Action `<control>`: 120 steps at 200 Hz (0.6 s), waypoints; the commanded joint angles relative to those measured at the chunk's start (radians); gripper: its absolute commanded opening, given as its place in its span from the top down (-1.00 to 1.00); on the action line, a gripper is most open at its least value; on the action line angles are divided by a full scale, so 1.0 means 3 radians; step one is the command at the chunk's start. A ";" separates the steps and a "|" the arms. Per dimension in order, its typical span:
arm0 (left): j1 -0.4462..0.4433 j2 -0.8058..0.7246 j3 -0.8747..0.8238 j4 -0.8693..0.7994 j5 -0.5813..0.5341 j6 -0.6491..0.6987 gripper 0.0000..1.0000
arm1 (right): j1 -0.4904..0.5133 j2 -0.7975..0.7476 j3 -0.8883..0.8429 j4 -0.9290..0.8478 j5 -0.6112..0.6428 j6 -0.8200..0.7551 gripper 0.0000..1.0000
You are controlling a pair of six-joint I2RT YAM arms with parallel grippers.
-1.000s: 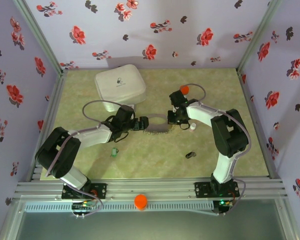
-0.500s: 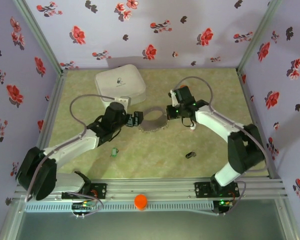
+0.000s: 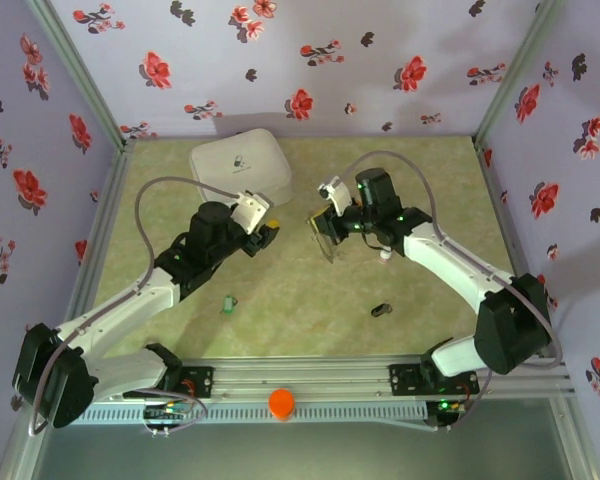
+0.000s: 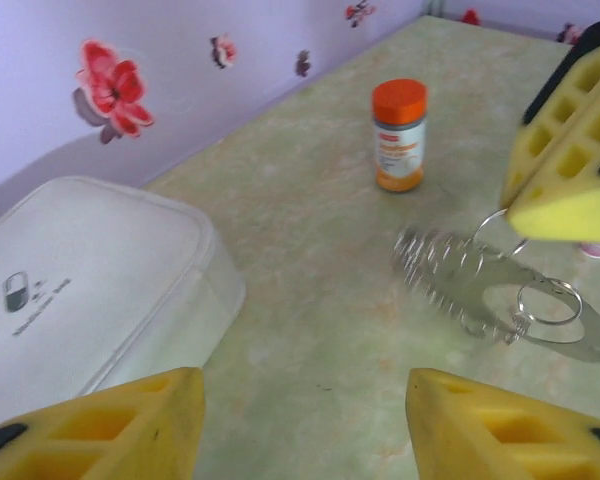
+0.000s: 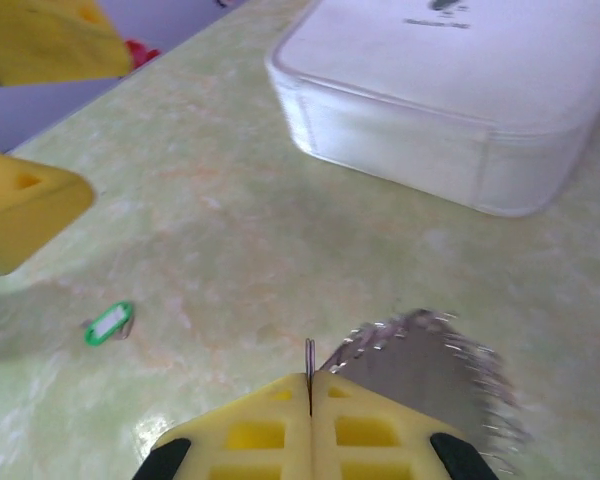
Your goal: Put the keys on the keyring
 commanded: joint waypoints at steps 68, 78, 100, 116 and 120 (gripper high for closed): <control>0.0018 -0.0052 -0.0269 0.0197 0.1537 0.0783 0.49 | 0.0278 -0.0442 -0.0226 -0.0135 -0.0439 -0.0942 1.00; 0.0013 -0.0052 -0.0279 0.0179 0.1576 0.0804 0.53 | 0.0310 -0.0467 -0.0231 -0.0214 -0.0438 -0.1046 1.00; 0.0000 -0.0071 -0.0288 0.0146 0.1753 0.0886 0.57 | 0.0402 -0.0511 -0.0177 -0.0429 -0.0324 -0.1219 1.00; 0.0002 -0.0080 -0.0310 0.0130 0.1900 0.0928 0.58 | 0.0453 -0.0555 -0.0184 -0.0444 -0.0254 -0.1278 1.00; 0.0002 -0.0077 -0.0319 0.0114 0.1930 0.0941 0.57 | 0.0464 -0.0562 -0.0198 -0.0439 -0.0247 -0.1301 1.00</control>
